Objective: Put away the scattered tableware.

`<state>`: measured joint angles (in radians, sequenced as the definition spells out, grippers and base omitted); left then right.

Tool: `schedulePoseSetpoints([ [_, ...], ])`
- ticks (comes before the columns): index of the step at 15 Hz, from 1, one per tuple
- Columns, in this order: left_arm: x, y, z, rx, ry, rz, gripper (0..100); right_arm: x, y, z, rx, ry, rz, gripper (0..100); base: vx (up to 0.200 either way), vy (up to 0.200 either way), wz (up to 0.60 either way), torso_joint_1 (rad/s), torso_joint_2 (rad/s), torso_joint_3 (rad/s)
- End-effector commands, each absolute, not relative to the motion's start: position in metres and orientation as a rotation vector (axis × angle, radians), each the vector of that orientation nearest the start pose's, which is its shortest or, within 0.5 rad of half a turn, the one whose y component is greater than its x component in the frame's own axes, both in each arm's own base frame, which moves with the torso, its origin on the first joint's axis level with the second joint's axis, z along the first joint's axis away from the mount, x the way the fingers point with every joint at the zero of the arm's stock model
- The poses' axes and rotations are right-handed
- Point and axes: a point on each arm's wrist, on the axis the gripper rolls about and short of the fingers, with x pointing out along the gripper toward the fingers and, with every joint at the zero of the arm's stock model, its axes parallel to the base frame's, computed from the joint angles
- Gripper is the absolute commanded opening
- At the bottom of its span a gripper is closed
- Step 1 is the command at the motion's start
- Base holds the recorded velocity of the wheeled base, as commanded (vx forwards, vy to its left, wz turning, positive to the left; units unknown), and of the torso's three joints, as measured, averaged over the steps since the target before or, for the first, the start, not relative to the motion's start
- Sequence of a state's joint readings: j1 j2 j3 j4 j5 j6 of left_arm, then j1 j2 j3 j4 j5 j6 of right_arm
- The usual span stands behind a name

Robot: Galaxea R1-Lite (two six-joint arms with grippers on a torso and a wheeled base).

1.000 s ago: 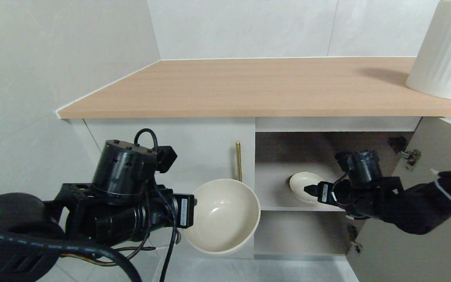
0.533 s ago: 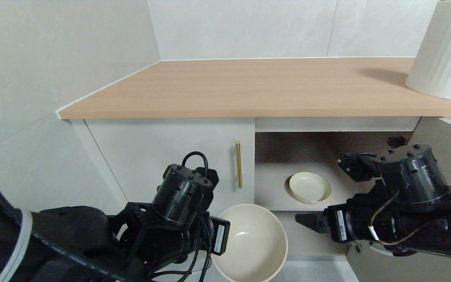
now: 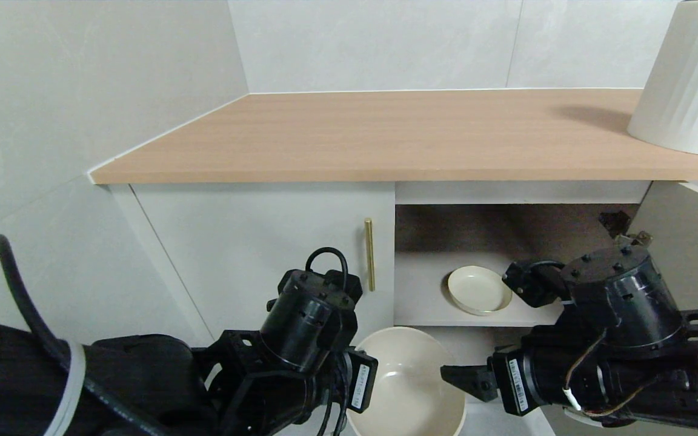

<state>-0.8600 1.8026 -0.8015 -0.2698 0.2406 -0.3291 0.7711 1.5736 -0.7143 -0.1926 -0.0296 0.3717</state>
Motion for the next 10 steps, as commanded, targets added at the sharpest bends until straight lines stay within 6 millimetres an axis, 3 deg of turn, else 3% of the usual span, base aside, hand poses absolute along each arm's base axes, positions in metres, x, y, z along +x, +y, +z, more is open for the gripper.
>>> schedulePoseSetpoints([
  [1,0.198,-0.226,0.115,0.097,0.713,-0.484,0,0.187,0.183,0.138,0.052,0.798,0.571,100,0.000,0.000,0.00,0.000,0.00,0.000],
  [5,0.194,-0.228,0.113,0.124,0.673,-0.493,0,0.191,0.186,0.131,0.039,0.824,0.562,100,0.000,0.000,0.00,0.000,0.00,0.000],
  [6,0.194,-0.228,0.113,0.125,0.671,-0.491,0,0.191,0.186,0.130,0.038,0.825,0.560,0,0.000,0.000,0.00,0.000,0.00,0.000],
  [10,0.193,-0.229,0.113,0.128,0.672,-0.495,0,0.192,0.188,0.126,0.033,0.840,0.558,0,0.000,0.000,0.00,0.000,0.00,0.000],
])
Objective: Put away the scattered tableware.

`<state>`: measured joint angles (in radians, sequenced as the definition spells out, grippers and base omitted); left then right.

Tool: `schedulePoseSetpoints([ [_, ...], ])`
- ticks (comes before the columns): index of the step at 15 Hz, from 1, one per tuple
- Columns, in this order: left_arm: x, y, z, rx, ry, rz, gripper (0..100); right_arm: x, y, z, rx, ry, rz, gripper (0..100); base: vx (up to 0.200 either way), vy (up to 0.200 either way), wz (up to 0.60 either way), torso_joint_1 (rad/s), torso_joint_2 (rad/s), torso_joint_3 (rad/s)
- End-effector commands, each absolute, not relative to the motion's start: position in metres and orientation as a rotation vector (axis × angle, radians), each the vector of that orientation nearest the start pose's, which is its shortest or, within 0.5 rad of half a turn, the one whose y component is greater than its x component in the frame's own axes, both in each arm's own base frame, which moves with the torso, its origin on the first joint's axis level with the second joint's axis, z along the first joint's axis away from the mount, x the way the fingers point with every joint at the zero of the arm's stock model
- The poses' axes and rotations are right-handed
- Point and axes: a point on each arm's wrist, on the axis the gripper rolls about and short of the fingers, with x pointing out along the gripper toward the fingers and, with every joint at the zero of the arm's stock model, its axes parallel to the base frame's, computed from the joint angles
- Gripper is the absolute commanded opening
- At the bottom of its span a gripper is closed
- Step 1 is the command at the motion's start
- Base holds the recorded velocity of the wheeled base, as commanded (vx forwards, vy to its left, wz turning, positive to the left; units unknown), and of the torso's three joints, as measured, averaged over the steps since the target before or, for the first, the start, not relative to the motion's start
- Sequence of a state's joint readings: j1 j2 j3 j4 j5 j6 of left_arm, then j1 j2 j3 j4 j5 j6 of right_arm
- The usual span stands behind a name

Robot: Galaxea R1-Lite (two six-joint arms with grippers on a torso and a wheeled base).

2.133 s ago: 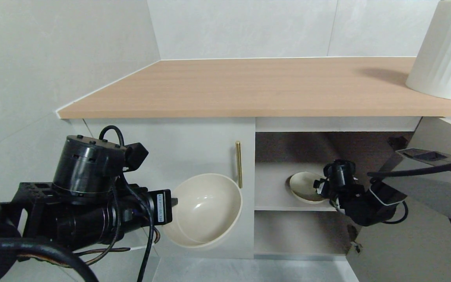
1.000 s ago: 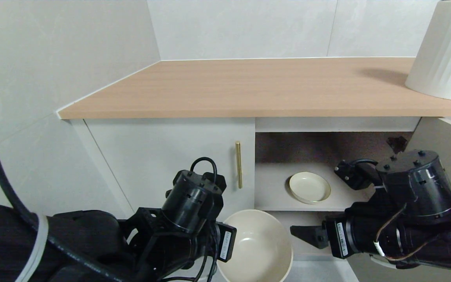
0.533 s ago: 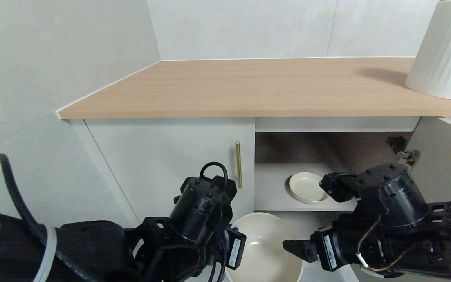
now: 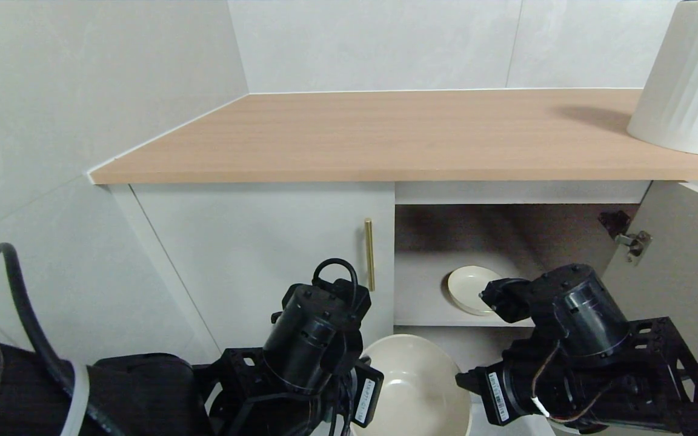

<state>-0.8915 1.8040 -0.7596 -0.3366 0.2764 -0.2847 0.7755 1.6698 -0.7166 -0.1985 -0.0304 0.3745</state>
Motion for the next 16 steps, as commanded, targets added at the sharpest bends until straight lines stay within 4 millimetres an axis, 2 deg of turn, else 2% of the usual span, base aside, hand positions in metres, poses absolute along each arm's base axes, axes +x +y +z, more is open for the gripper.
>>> schedulePoseSetpoints([
  [1,0.1925,-0.2291,0.1135,0.128,0.670,-0.494,0,0.1924,0.1885,0.1244,0.030,0.844,0.558,0,0.000,0.000,0.00,0.000,0.00,0.000],
  [11,0.1917,-0.2302,0.1113,0.135,0.674,-0.491,0,0.1924,0.1909,0.1206,0.024,0.857,0.559,0,0.000,0.000,0.00,0.000,0.00,0.000],
  [12,0.1920,-0.2302,0.1109,0.138,0.672,-0.484,100,0.1924,0.1909,0.1206,0.024,0.857,0.559,0,0.000,0.000,0.00,0.000,0.00,0.000],
  [16,0.1932,-0.2307,0.1125,0.126,0.659,-0.474,100,0.1924,0.1909,0.1206,0.024,0.857,0.559,0,0.000,0.000,0.00,0.000,0.00,0.000],
])
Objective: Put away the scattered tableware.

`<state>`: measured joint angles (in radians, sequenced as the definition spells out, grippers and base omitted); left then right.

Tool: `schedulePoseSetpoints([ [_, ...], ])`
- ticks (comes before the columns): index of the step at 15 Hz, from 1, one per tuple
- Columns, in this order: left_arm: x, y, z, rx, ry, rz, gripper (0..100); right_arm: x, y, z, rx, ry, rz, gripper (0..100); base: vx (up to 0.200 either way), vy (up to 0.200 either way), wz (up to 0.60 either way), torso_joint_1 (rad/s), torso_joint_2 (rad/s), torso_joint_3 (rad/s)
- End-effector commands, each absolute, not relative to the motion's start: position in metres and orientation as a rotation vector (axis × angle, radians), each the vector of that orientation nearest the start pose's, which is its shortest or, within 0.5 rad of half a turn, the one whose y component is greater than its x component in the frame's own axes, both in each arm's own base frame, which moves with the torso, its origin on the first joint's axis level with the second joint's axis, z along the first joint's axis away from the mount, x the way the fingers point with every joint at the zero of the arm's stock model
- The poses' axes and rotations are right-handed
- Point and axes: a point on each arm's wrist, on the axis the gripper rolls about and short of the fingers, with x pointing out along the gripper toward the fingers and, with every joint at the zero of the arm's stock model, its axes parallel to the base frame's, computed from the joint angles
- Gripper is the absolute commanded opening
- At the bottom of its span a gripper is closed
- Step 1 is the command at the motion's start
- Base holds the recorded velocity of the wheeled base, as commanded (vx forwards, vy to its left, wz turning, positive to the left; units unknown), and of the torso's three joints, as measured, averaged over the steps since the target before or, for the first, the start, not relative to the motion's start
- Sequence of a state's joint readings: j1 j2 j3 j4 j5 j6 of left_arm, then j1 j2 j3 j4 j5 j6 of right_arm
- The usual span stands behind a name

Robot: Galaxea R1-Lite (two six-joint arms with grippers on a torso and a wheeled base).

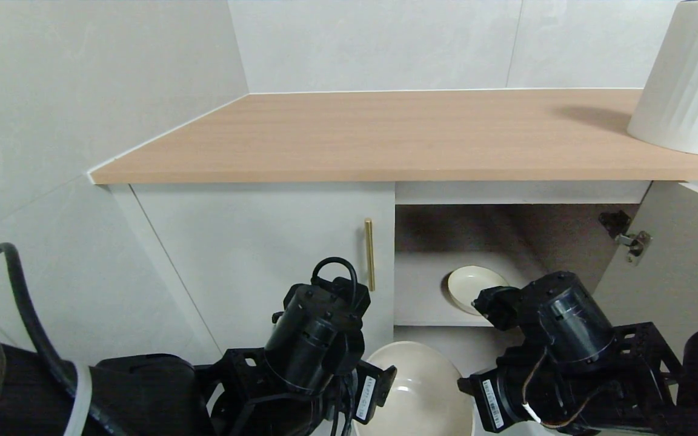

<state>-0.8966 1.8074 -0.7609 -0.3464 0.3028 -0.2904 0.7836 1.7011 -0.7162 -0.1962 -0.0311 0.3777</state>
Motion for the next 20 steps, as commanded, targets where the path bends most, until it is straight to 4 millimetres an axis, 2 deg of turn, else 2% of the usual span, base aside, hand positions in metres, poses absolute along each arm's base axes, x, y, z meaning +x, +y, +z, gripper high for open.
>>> schedulePoseSetpoints([
  [1,0.193,-0.230,0.113,0.125,0.655,-0.471,100,0.193,0.191,0.120,0.026,0.858,0.558,0,0.000,0.000,0.00,0.000,0.00,0.000],
  [3,0.195,-0.228,0.117,0.120,0.632,-0.437,100,0.201,0.189,0.115,0.033,0.870,0.519,0,0.000,0.000,0.00,0.000,0.00,0.000],
  [6,0.200,-0.225,0.122,0.094,0.593,-0.411,100,0.244,0.175,0.096,0.215,0.905,0.317,0,0.000,0.000,0.00,0.000,0.00,0.000],
  [7,0.200,-0.225,0.122,0.094,0.593,-0.410,100,0.252,0.171,0.090,0.248,0.904,0.274,0,0.000,0.000,0.00,0.000,0.00,0.000],
  [10,0.199,-0.223,0.126,0.083,0.581,-0.411,100,0.288,0.145,0.078,0.397,0.797,0.136,0,0.000,0.000,0.00,0.000,0.00,0.000],
  [16,0.198,-0.222,0.128,0.079,0.577,-0.411,100,0.327,0.118,0.079,0.465,0.631,-0.024,0,0.000,0.000,0.00,0.000,0.00,0.000],
  [20,0.198,-0.221,0.130,0.071,0.570,-0.409,100,0.349,0.112,0.071,0.440,0.576,-0.156,0,0.000,0.000,0.00,0.000,0.00,0.000],
])
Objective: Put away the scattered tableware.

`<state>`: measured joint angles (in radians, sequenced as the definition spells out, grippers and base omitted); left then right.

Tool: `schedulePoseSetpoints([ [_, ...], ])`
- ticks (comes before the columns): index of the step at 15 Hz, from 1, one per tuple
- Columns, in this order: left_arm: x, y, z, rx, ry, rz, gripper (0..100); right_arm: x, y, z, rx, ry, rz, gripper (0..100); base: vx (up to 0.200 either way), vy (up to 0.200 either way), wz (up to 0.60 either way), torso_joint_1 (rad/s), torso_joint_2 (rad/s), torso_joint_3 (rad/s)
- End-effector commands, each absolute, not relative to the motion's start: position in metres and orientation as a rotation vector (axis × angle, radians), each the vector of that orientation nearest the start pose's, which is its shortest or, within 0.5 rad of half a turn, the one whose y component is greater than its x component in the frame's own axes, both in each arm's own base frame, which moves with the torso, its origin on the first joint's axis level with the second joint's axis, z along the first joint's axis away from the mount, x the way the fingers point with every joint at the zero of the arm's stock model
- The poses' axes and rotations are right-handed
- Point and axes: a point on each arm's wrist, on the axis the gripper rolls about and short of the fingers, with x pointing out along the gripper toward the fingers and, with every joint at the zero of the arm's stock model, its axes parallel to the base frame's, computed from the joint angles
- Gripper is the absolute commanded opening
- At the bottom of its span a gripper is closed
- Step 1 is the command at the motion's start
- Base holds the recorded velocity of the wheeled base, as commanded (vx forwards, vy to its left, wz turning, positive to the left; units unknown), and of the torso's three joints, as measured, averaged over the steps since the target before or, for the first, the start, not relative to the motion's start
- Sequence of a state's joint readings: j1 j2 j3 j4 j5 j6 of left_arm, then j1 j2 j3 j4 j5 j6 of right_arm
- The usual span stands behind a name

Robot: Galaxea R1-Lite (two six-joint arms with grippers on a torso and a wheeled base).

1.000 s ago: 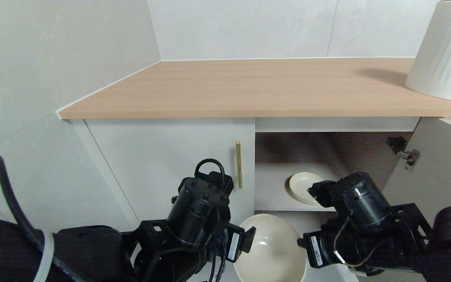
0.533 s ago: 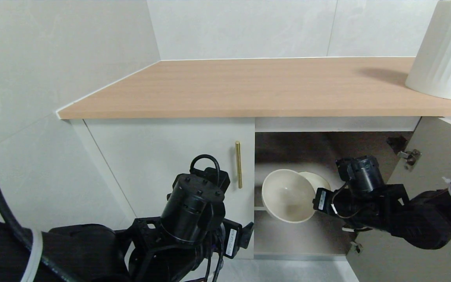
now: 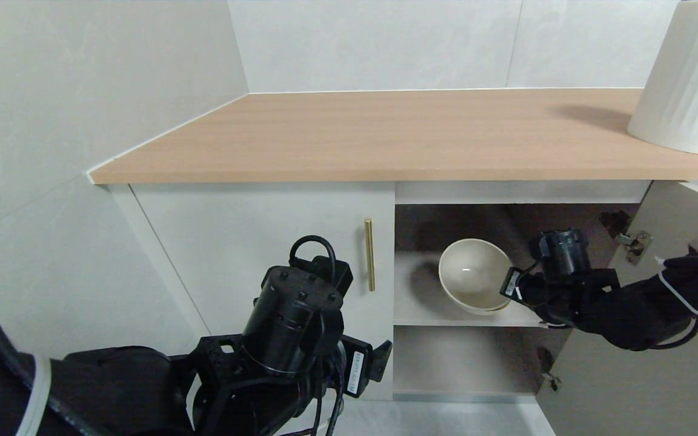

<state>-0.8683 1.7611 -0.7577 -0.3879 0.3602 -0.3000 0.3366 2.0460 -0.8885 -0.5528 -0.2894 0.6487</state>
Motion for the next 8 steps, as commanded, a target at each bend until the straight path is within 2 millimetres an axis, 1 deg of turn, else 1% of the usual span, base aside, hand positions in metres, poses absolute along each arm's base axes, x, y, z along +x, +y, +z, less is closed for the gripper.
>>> schedulePoseSetpoints([
  [1,0.198,-0.221,0.130,0.062,0.572,-0.406,100,0.355,0.109,0.070,0.448,0.563,-0.171,0,0.000,0.000,0.00,0.000,0.00,0.000],
  [3,0.198,-0.221,0.131,0.060,0.571,-0.406,100,0.364,0.103,0.069,0.455,0.550,-0.190,0,0.000,0.000,0.00,0.000,0.00,0.000],
  [6,0.198,-0.221,0.130,0.062,0.573,-0.406,100,0.376,0.101,0.058,0.444,0.543,-0.238,0,0.000,0.000,0.00,0.000,0.00,0.000],
  [8,0.199,-0.220,0.130,0.060,0.573,-0.400,100,0.379,0.099,0.053,0.444,0.548,-0.248,0,0.000,0.000,0.00,0.000,0.00,0.000],
])
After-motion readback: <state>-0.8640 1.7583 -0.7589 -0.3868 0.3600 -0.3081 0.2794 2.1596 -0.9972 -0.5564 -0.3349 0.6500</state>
